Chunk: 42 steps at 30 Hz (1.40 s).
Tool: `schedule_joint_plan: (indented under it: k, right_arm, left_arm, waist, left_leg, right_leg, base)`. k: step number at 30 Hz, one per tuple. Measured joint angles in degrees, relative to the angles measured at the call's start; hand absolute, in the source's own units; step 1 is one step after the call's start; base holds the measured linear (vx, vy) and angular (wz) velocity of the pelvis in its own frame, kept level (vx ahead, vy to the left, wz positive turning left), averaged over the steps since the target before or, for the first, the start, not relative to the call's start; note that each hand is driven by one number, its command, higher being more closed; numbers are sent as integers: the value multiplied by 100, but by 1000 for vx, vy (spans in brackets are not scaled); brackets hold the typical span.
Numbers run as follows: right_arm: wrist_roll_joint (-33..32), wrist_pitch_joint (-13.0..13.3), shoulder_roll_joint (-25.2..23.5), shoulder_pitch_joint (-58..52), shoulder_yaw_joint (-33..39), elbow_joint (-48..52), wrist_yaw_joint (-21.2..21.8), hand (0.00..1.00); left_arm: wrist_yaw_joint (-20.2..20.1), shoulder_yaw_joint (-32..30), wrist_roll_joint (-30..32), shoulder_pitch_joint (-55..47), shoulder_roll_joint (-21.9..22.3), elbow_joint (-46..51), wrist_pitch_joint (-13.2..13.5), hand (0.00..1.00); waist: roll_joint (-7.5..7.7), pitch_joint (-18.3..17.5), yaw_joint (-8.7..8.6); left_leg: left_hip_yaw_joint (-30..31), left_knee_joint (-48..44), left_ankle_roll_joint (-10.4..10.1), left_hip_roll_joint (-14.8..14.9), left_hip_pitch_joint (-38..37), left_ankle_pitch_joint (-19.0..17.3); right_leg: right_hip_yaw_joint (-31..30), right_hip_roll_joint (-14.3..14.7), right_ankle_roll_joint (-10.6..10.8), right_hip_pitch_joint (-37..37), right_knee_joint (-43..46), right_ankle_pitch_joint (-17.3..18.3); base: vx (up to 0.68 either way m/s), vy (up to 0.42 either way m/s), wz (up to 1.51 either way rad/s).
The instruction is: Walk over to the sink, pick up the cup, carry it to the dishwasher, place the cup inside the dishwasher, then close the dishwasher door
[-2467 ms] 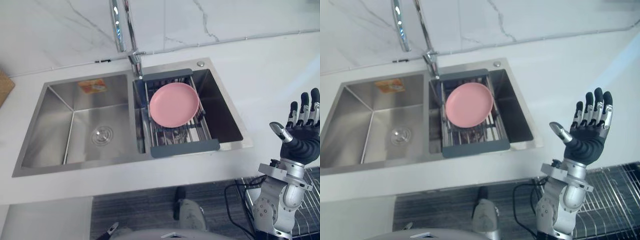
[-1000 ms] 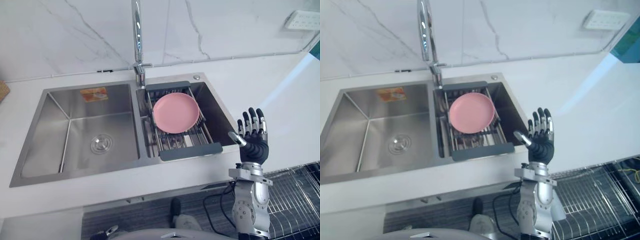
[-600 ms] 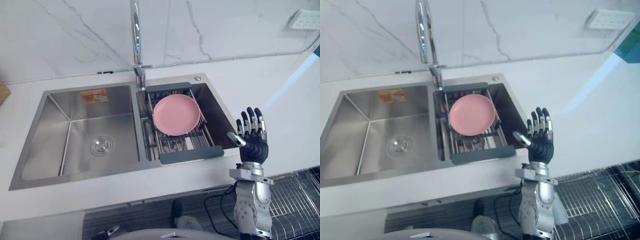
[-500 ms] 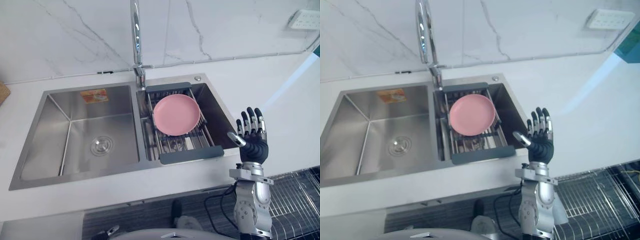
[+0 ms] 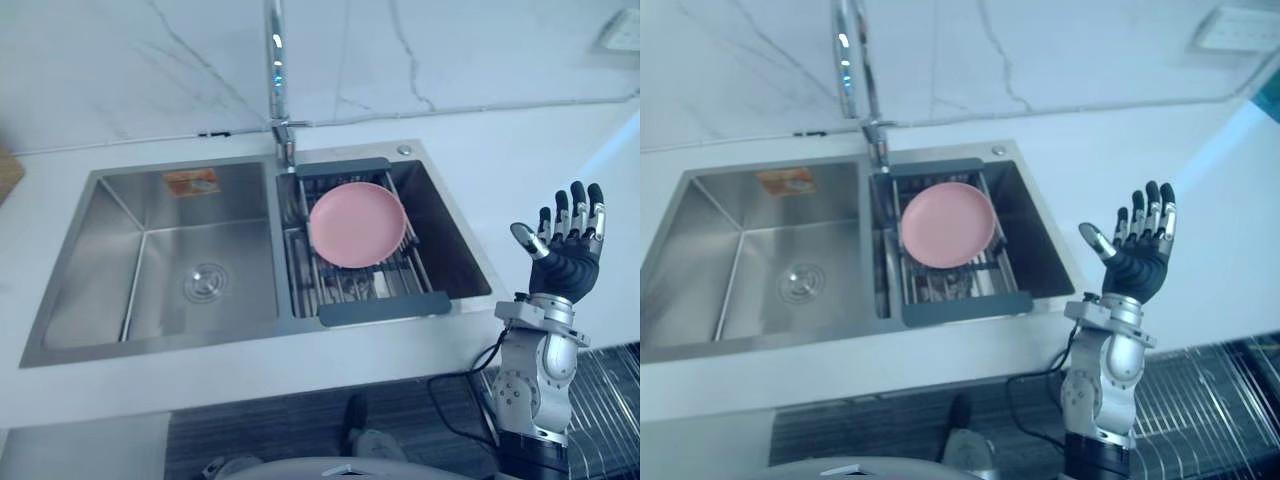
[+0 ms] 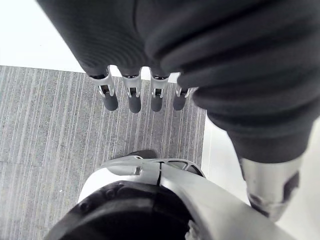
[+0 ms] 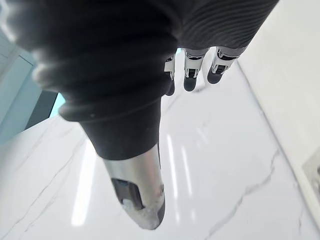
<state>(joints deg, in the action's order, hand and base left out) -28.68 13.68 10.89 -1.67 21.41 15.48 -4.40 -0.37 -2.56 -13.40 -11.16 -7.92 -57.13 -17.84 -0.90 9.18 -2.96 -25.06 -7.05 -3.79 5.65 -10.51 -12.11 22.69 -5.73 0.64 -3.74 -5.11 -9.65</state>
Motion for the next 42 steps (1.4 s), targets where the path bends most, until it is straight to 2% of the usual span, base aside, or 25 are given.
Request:
schedule_joint_plan:
  k: [3,6,9,11,17,21,26,31,42]
  right_arm:
    - [552,-138,43,-149,92,237,-9,0]
    - [1059,-167,96,-266,152,509,-2,0]
    - [1881,-171,183,-247,190,641,11,0]
    - [2615,-195,478,-237,189,641,64,0]
    - [3823,-182,1534,13,176,630,535,0]
    - [4395,-105,2041,356,-43,599,823,0]
    - [5137,48,2276,675,-604,135,1025,0]
    - [5838,111,2455,783,-1025,-444,1033,0]
    - [6693,304,2807,924,-1644,-1512,904,0]
  left_arm:
    - [15,-143,1,46,-2,-43,-3,0]
    - [-5,-180,6,64,-32,-42,2,0]
    - [-11,-177,21,95,-68,-36,24,0]
    - [-9,-175,58,96,-89,-12,49,0]
    - [-14,-178,168,101,-166,30,34,0]
    - [-50,-179,256,122,-179,35,-4,0]
    - [-121,-166,259,139,-193,48,-11,0]
    - [-127,-113,256,132,-207,191,-20,0]
    - [-177,-65,258,117,-229,298,-111,0]
  waist:
    - [66,37,-34]
    - [138,81,-45]
    - [206,111,-32]
    - [259,112,-2]
    - [422,61,78]
    - [454,44,100]
    - [466,37,168]
    - [473,32,301]
    - [468,22,390]
  left_leg:
    - [-37,15,-15,-1,-61,-11]
    - [-35,20,-46,6,-88,-74]
    - [-33,24,-70,27,-102,-169]
    - [-20,18,-33,-6,-53,-228]
    - [-19,-106,25,-61,112,-337]
    - [-11,-185,27,-65,178,-338]
    - [70,-188,30,-67,190,-337]
    - [332,-241,45,-70,289,-343]
    - [655,-281,79,-100,433,-303]
  right_leg:
    - [-10,11,-62,-14,2,-48]
    - [-22,29,-45,-36,3,-154]
    - [-47,50,-36,-38,17,-255]
    - [-55,9,32,-44,16,-318]
    - [-163,-48,95,-156,40,-424]
    - [-162,-63,93,-201,42,-449]
    - [-106,-91,93,-166,42,-451]
    - [85,-142,96,-103,40,-446]
    - [336,-235,132,-35,27,-419]
  base:
    - [-30,16,-39]
    - [-35,32,-18]
    - [-52,52,-5]
    - [-70,67,1]
    - [-44,46,-1]
    - [-2,6,-1]
    - [-11,13,8]
    - [-32,10,21]
    - [-35,5,15]
